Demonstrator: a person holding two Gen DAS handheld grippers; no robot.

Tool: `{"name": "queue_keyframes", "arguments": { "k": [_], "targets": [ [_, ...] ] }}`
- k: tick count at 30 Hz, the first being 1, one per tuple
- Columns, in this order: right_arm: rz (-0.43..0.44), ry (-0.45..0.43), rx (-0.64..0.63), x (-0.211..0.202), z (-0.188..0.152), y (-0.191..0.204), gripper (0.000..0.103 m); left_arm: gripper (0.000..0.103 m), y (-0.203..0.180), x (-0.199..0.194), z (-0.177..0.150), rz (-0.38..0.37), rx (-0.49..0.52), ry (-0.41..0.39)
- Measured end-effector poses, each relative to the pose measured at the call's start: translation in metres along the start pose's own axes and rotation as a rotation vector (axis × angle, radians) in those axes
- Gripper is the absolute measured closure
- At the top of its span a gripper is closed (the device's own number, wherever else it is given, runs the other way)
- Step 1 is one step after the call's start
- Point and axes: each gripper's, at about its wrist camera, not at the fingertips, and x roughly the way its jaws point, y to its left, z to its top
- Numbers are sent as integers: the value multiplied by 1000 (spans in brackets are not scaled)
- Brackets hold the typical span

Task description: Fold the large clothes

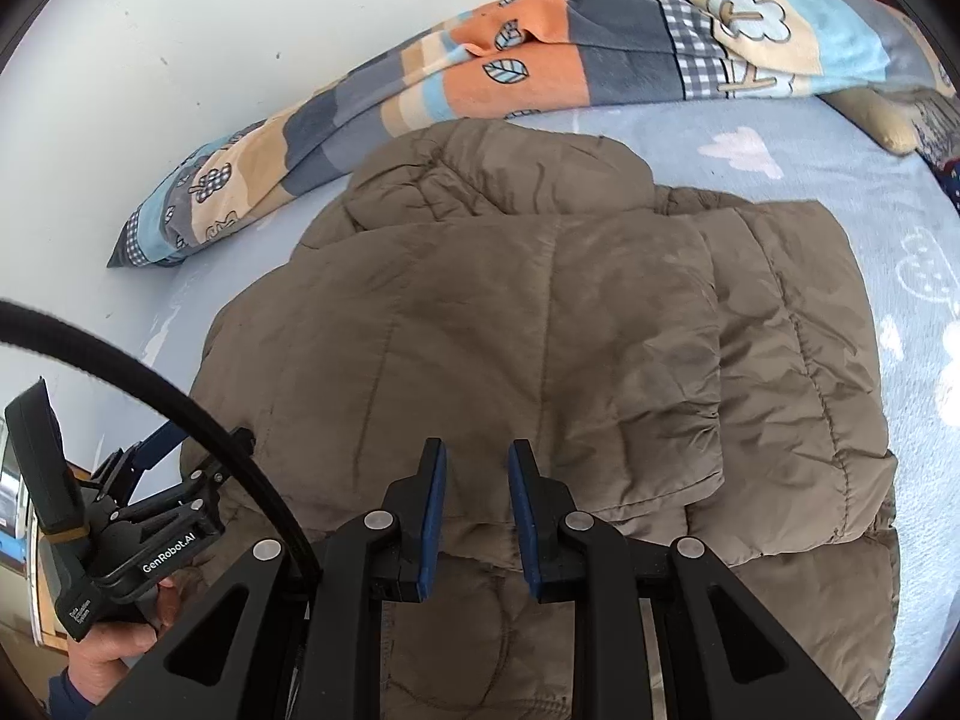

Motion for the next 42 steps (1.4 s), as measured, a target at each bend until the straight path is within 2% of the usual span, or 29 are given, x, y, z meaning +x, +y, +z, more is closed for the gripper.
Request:
{"name": "queue_keyframes", "arguments": {
  "k": [8,20,25,29,34,37,42],
  "targets": [
    [-4,-14,-39,-6,-1,14,80,18,-8,-10,-1,34,76,-40],
    [-28,25,-38,12,-5,12,80,18,-12,2,-8,33,98,0],
    [-24,38,-26,19,-6,6,80,18,-7,11,-10,6,62,42],
    [-14,43,-12,18,-6,3,79,18,-1,6,-5,-22,34,42],
    [29,-14,20,-6,3,-2,79,18,27,-6,4,-45,-67,22],
    [13,-38,42,-16,6,-10,77,18,44,-5,3,-39,-119,46],
    [-9,-21,96,-19,5,-29,76,18,61,7,-8,-31,-167,123]
  ]
}}
